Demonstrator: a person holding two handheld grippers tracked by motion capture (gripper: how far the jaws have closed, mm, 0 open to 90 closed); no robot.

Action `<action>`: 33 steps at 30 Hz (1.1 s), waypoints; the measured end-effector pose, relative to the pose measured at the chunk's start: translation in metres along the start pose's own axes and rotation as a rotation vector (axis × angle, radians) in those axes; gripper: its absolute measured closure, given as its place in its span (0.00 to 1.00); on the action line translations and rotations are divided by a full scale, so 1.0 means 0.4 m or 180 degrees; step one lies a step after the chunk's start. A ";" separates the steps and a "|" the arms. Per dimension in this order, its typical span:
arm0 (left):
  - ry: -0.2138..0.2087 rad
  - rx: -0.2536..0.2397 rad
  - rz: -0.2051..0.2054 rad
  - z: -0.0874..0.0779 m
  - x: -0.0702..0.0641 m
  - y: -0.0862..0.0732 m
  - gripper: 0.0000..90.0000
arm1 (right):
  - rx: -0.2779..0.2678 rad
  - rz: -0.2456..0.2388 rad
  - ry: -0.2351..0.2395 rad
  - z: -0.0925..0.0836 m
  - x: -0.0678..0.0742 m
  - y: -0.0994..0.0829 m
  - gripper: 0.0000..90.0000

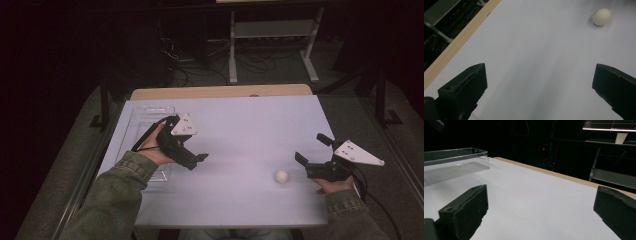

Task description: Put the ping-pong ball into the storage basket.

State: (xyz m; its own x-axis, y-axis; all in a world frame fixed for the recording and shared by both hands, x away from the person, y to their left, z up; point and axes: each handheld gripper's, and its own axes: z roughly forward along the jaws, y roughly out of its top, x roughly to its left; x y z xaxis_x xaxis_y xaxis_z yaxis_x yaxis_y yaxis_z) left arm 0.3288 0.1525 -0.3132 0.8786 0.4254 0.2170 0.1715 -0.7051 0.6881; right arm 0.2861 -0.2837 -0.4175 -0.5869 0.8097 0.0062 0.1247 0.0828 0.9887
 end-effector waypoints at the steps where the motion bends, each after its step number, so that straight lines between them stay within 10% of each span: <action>1: -0.0008 0.0004 0.0008 0.004 -0.001 0.003 0.00 | 0.0001 0.0001 0.0001 0.000 0.000 0.000 0.00; 33: -0.0366 0.0095 0.0218 0.119 -0.043 0.081 0.00 | 0.0002 0.0006 0.0024 0.000 -0.001 -0.001 0.00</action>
State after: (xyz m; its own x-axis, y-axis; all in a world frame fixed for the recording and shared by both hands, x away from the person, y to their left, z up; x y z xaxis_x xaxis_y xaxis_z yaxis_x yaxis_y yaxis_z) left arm 0.3406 0.0953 -0.3278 0.9337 0.3092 0.1807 0.1211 -0.7475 0.6531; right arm 0.2861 -0.2841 -0.4180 -0.5926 0.8054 0.0093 0.1262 0.0815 0.9886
